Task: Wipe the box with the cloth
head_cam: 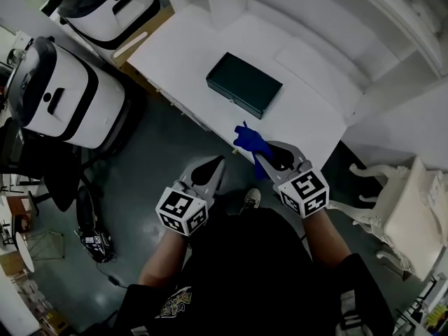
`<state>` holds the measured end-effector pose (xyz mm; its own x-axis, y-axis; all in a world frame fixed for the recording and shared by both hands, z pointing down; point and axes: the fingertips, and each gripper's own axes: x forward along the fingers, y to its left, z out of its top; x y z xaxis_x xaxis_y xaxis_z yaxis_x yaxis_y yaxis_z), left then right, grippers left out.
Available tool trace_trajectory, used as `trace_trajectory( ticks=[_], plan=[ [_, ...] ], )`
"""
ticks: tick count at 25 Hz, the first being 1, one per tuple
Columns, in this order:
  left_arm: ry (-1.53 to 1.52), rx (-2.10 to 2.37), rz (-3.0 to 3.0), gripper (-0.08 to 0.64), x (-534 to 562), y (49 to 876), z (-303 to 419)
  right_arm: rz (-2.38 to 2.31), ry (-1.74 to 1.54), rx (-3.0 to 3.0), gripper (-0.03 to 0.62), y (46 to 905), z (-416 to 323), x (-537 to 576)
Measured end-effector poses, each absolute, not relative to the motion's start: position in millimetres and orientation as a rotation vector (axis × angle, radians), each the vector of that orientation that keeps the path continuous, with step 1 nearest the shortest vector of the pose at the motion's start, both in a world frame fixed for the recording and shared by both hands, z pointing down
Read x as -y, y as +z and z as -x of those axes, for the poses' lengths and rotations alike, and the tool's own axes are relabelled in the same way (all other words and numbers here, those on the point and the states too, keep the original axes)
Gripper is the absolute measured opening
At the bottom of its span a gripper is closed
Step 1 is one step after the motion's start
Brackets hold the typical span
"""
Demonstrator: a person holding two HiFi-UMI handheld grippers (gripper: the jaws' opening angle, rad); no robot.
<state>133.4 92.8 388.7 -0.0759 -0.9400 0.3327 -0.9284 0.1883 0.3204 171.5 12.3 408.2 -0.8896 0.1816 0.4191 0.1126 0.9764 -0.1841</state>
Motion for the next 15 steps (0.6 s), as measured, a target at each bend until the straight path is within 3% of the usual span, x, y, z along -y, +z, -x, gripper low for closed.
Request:
trace_trajectory(
  ticks=[15],
  plan=[
    [-0.032, 1.963, -1.814, 0.0, -132, 379, -94, 0.121, 0.222, 2.69, 0.118, 394, -130, -47]
  ],
)
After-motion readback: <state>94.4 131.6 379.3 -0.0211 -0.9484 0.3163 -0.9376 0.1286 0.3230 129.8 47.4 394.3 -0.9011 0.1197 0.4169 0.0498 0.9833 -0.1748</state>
